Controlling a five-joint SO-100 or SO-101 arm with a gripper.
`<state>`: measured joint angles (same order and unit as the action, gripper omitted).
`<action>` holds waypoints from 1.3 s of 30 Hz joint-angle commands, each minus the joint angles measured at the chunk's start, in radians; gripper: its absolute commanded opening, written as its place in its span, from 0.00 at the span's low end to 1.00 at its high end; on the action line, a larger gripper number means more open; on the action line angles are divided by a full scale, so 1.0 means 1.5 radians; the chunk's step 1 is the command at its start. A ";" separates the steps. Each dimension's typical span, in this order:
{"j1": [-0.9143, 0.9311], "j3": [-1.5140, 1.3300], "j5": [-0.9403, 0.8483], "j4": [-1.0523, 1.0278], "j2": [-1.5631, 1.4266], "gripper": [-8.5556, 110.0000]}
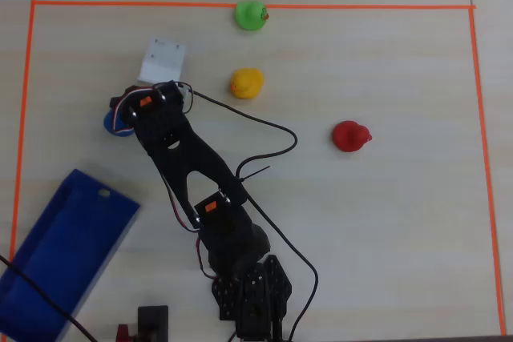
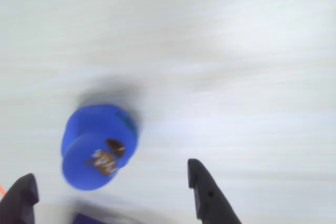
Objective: Grasp blue duck and put it into box.
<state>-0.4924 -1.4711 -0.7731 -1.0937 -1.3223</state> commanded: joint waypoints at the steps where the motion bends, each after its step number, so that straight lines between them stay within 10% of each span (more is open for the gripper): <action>1: -0.036 0.014 0.022 0.014 0.003 0.40; 19: -0.044 0.072 0.062 0.056 0.079 0.37; 23: -0.049 0.060 0.067 0.063 0.102 0.07; 29: -0.048 0.048 0.105 0.059 0.080 0.07; 39: -0.123 0.250 0.154 -0.355 -0.131 0.07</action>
<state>-0.5952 -1.2655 -0.5507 -1.3192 -1.3744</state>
